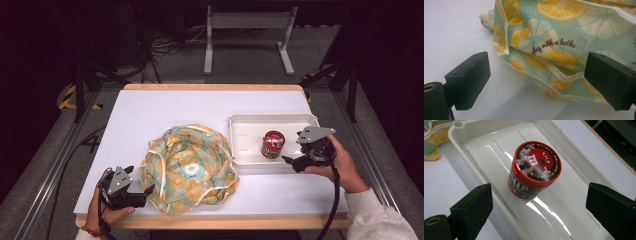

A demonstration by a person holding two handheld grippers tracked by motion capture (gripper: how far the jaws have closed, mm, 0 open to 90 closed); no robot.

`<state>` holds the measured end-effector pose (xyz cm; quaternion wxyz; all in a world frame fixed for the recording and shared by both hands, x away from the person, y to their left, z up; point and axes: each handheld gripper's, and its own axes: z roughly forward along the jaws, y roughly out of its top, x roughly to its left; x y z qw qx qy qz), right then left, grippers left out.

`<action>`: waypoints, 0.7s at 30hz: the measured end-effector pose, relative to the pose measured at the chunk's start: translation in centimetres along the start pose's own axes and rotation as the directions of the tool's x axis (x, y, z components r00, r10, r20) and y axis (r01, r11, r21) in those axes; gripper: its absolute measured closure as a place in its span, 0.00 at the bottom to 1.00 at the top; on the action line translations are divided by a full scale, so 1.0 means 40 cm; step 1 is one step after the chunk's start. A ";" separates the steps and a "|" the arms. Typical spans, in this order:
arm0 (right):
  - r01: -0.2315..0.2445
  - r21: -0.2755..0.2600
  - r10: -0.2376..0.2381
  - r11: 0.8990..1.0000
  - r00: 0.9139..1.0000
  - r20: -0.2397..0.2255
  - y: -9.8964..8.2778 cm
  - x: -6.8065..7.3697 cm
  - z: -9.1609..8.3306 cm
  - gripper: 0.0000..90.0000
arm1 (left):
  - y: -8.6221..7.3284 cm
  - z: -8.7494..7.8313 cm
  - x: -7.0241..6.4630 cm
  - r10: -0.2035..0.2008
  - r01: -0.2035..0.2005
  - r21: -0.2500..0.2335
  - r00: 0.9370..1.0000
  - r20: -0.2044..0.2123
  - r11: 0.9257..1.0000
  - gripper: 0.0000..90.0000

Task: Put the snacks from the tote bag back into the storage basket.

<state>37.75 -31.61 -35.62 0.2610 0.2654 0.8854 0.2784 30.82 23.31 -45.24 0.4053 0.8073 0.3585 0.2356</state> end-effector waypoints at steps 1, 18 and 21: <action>0.003 0.001 -0.003 1.000 1.000 0.002 -0.003 0.002 -0.001 0.09 | 0.000 0.000 0.000 0.002 -0.002 0.000 1.000 0.000 1.000 0.08; 0.022 0.013 -0.022 1.000 0.999 0.025 -0.055 0.034 -0.010 0.09 | -0.001 0.001 0.000 0.005 -0.005 0.000 1.000 -0.002 1.000 0.08; 0.020 0.014 -0.020 1.000 0.999 0.026 -0.069 0.039 -0.012 0.09 | -0.001 0.001 0.000 0.003 -0.003 0.001 1.000 -0.001 1.000 0.08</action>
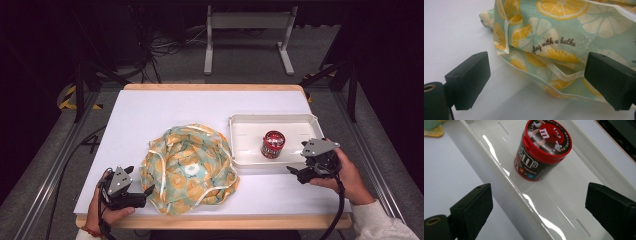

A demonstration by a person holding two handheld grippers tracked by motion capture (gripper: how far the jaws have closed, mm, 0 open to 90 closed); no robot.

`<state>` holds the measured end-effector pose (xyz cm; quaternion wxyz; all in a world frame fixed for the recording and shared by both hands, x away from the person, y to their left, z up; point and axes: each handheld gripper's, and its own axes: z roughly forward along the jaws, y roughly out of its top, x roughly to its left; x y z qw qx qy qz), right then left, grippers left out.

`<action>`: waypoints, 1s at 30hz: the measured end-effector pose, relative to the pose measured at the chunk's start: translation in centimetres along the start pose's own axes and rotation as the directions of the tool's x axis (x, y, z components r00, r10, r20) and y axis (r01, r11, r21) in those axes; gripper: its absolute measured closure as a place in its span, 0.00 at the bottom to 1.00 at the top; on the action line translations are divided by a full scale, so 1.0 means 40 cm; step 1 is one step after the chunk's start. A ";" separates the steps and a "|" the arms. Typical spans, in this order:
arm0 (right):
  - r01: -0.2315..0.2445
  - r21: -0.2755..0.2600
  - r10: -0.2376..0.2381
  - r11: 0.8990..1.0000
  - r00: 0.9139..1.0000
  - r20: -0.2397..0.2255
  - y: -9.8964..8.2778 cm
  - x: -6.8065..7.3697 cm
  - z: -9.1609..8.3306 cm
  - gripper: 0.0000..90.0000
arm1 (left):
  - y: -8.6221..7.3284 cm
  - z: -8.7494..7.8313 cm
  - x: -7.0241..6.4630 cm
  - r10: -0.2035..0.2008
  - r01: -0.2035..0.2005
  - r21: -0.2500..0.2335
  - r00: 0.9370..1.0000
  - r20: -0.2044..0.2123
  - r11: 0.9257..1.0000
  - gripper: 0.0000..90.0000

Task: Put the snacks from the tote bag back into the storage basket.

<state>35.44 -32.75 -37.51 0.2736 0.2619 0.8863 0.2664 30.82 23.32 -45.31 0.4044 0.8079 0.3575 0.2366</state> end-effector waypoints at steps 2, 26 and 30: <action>-0.002 0.000 0.002 1.000 1.000 0.003 -0.005 0.002 -0.001 0.09 | 0.000 0.000 0.000 0.003 -0.003 0.001 1.000 -0.001 1.000 0.08; -0.052 -0.119 0.056 0.991 0.998 0.033 -0.127 0.044 -0.021 0.07 | -0.001 -0.002 0.001 0.008 -0.008 0.005 1.000 -0.002 1.000 0.08; -0.055 -0.128 0.062 0.990 0.997 0.051 -0.152 0.055 -0.016 0.06 | 0.000 -0.001 0.001 0.004 -0.004 0.005 1.000 0.000 1.000 0.08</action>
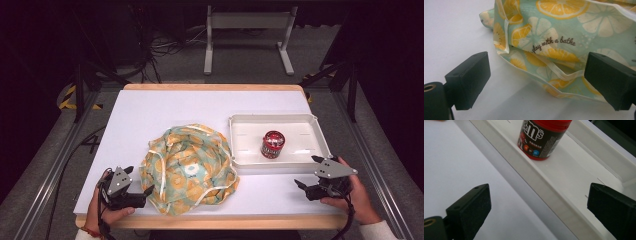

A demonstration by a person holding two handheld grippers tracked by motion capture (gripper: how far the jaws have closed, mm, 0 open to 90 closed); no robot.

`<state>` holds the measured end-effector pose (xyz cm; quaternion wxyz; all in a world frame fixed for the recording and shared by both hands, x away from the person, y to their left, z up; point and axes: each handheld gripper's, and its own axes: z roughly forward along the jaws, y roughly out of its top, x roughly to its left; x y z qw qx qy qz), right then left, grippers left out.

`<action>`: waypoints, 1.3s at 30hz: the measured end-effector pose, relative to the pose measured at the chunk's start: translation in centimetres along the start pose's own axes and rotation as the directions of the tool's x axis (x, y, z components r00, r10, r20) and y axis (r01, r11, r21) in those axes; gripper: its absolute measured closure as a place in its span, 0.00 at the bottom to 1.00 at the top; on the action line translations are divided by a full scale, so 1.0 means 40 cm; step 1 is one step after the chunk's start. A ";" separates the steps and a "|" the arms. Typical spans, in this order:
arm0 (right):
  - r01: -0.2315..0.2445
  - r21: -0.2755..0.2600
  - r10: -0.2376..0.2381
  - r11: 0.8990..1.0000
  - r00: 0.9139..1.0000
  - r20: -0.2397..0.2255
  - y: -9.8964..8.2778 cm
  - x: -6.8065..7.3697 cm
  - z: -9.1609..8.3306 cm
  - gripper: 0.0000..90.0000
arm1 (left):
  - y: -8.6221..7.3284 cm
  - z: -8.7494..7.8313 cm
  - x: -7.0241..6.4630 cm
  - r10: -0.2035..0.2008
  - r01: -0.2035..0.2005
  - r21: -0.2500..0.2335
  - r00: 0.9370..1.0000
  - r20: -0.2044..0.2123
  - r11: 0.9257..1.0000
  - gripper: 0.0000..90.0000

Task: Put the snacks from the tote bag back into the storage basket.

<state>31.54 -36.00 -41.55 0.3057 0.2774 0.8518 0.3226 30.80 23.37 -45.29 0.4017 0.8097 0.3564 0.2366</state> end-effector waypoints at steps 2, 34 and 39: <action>-0.014 -0.014 0.014 1.000 1.000 0.007 -0.013 0.003 -0.002 0.06 | 0.001 0.001 -0.001 -0.005 0.005 -0.005 1.000 0.001 1.000 0.08; -0.136 -0.158 0.155 0.978 0.981 0.120 -0.081 0.013 -0.033 0.07 | 0.007 -0.001 0.003 -0.006 0.006 -0.017 1.000 -0.005 1.000 0.08; -0.130 -0.151 0.148 0.980 0.982 0.118 -0.079 0.016 -0.028 0.07 | 0.006 -0.001 0.004 -0.006 0.006 -0.015 1.000 -0.003 1.000 0.08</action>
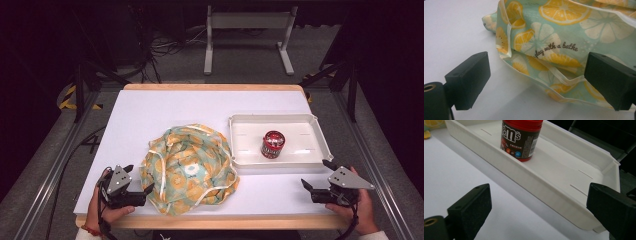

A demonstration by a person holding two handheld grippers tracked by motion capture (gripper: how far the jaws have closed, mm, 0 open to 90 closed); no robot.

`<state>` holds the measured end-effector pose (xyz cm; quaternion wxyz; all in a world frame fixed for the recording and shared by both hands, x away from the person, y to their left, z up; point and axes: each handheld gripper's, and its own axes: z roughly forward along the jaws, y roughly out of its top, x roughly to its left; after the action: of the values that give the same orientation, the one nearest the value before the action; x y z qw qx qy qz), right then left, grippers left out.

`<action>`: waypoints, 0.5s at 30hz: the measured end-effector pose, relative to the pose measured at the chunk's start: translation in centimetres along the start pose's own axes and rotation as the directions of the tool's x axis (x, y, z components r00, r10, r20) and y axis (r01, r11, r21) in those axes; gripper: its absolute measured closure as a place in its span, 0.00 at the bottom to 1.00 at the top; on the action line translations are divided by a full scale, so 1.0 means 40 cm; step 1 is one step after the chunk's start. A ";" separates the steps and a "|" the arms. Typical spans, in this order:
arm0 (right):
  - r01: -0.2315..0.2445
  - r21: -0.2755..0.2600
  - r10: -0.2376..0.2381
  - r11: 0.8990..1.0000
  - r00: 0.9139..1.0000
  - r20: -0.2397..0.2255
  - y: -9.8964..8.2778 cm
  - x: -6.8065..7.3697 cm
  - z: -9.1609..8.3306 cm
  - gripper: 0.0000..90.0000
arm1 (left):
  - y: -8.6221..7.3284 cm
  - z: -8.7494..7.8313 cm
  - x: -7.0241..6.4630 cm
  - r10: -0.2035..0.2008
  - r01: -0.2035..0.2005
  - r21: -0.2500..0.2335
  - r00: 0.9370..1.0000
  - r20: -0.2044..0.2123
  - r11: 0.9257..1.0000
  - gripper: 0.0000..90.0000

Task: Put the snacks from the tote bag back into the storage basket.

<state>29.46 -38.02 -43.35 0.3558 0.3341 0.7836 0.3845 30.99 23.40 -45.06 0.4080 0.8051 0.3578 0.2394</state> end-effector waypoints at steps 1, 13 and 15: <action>0.005 0.000 -0.005 1.000 1.000 0.000 0.001 0.001 0.000 0.07 | 0.001 0.000 0.000 0.001 -0.001 -0.002 1.000 -0.001 1.000 0.08; 0.015 -0.011 -0.015 1.000 1.000 -0.009 0.006 0.006 0.001 0.07 | 0.000 -0.001 0.000 -0.006 0.006 -0.004 1.000 -0.008 1.000 0.08; 0.013 -0.009 -0.013 1.000 1.000 -0.010 0.008 0.006 0.003 0.07 | -0.001 -0.002 0.002 -0.009 0.009 -0.003 1.000 -0.007 1.000 0.08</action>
<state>29.49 -37.63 -43.22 0.3560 0.3254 0.7856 0.3875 30.98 23.51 -45.03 0.4093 0.8019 0.3626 0.2408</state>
